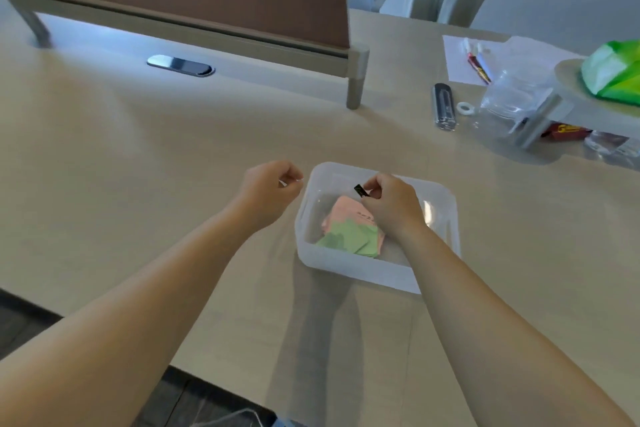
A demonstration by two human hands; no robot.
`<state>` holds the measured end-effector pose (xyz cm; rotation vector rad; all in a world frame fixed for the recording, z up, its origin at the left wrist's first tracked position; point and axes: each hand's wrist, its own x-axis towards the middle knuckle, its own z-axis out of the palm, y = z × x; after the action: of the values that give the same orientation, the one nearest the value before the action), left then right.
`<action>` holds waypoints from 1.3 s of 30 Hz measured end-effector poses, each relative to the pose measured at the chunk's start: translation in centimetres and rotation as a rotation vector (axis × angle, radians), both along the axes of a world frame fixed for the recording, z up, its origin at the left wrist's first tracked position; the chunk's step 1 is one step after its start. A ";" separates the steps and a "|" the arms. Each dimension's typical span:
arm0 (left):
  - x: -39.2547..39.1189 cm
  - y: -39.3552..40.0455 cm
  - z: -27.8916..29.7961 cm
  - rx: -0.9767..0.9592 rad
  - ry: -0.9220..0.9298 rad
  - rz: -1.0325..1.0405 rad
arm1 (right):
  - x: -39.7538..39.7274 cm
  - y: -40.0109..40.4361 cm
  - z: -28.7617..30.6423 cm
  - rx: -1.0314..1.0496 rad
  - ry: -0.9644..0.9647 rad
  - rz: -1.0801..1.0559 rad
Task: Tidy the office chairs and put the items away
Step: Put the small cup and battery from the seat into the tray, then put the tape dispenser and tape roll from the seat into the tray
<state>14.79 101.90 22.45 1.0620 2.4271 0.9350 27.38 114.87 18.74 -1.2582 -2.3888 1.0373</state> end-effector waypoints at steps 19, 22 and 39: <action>-2.6 -15.1 3.0 0.082 -0.041 0.329 | -8.7 -13.3 5.2 -0.129 0.290 0.344; -3.6 -21.4 4.4 0.082 0.017 0.448 | -11.8 -18.7 6.2 -0.192 0.316 0.463; -6.1 -63.9 -0.1 0.155 -0.047 1.116 | -22.3 -59.7 3.0 -0.326 0.053 1.019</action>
<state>8.73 38.00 22.31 -0.4219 2.8725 1.4064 5.03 55.22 21.70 0.0553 -2.9003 1.7086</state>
